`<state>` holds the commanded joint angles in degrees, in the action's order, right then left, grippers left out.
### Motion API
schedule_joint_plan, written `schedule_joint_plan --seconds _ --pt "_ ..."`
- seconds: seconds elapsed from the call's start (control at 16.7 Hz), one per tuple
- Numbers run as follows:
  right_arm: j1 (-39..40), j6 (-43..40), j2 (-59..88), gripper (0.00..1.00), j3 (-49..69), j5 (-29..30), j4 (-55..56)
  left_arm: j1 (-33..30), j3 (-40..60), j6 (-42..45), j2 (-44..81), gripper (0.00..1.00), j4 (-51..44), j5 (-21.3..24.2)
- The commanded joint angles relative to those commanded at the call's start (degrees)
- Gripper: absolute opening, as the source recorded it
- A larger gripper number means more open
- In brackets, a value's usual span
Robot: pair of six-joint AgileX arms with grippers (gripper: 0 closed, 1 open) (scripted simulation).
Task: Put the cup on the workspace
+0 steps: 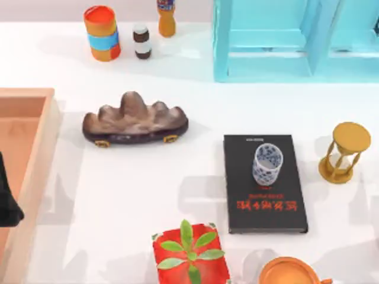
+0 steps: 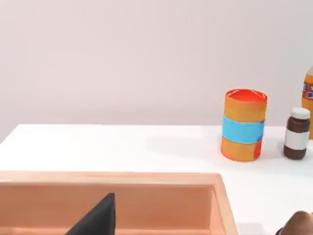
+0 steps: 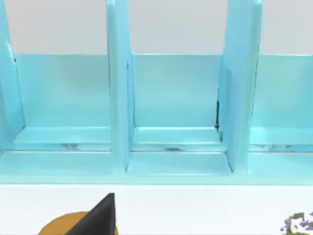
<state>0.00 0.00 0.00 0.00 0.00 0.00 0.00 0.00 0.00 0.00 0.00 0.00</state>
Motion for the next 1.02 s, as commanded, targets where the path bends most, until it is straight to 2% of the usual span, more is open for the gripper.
schedule_joint_plan --seconds 0.24,0.48,0.72,1.02 --pt "0.00 0.00 0.00 1.00 0.00 0.00 0.00 -0.71 1.63 -0.68 1.54 1.00 -0.97 -0.01" --pt "0.00 0.00 0.00 1.00 0.00 0.00 0.00 -5.13 11.51 -4.86 11.12 1.00 -7.00 -0.11" --pt "0.00 0.00 0.00 1.00 0.00 0.00 0.00 -12.57 28.19 -11.90 27.60 1.00 -17.32 -0.60" --pt "0.00 0.00 0.00 1.00 0.00 0.00 0.00 -24.21 55.51 -22.90 54.20 1.00 -33.85 -2.24"
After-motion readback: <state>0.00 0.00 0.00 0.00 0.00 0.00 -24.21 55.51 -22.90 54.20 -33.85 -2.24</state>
